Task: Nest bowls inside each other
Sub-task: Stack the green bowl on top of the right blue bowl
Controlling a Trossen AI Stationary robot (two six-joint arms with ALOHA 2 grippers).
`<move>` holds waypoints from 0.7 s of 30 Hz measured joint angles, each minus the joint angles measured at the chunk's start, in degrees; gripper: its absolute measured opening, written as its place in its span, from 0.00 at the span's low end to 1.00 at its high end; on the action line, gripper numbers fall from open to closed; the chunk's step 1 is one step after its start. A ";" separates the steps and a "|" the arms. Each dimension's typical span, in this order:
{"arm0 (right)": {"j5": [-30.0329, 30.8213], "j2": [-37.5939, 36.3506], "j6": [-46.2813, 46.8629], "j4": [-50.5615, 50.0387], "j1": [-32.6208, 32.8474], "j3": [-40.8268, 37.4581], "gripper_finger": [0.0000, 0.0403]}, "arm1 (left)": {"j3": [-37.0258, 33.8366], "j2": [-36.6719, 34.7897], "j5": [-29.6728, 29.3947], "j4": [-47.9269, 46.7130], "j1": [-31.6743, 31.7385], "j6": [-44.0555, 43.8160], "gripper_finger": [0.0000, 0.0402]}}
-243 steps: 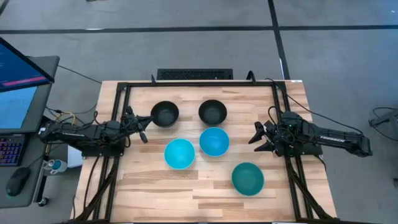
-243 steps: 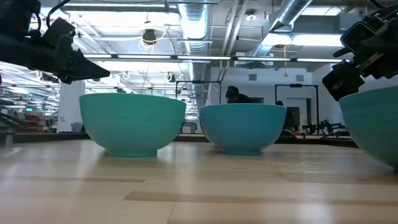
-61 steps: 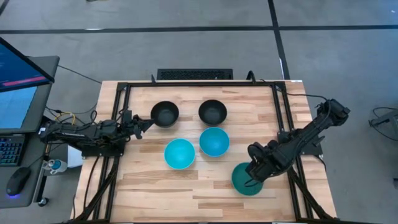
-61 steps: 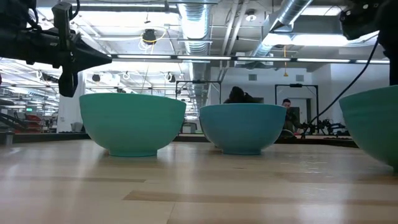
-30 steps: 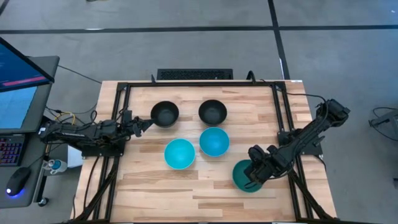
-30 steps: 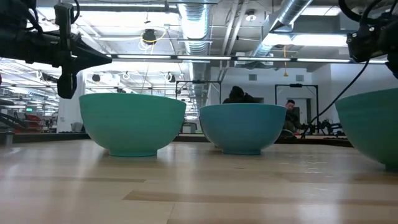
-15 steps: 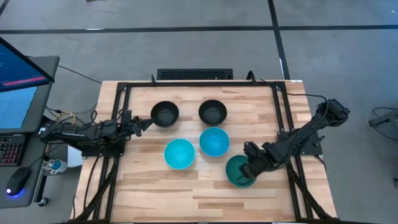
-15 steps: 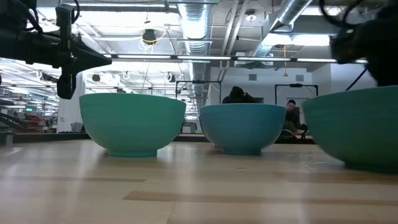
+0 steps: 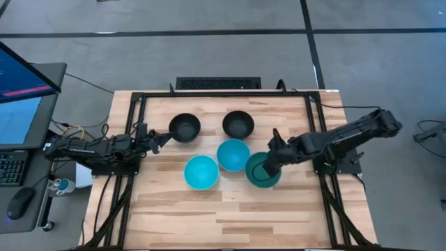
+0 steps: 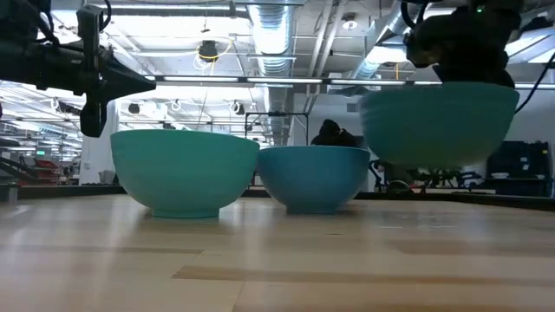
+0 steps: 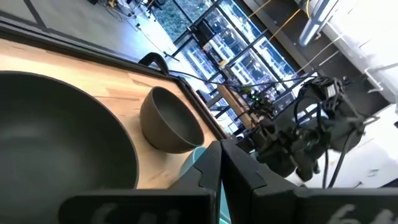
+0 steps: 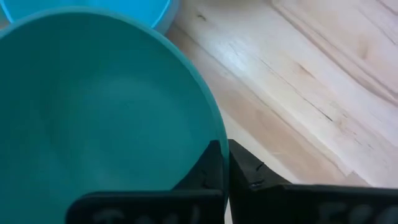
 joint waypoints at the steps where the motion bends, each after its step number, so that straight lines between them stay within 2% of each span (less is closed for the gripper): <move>1: -0.25 -0.52 -0.36 -0.24 -0.45 0.00 0.03 | 0.00 0.00 0.00 0.01 -0.02 0.59 0.00; 11: -4.76 -0.97 -2.12 0.86 -6.33 0.05 0.03 | 0.00 0.00 -1.42 -3.80 0.00 3.39 0.00; 21: -5.54 -1.04 -2.90 7.06 -10.51 0.05 0.04 | 0.01 0.00 -1.55 -5.49 -0.02 3.31 0.00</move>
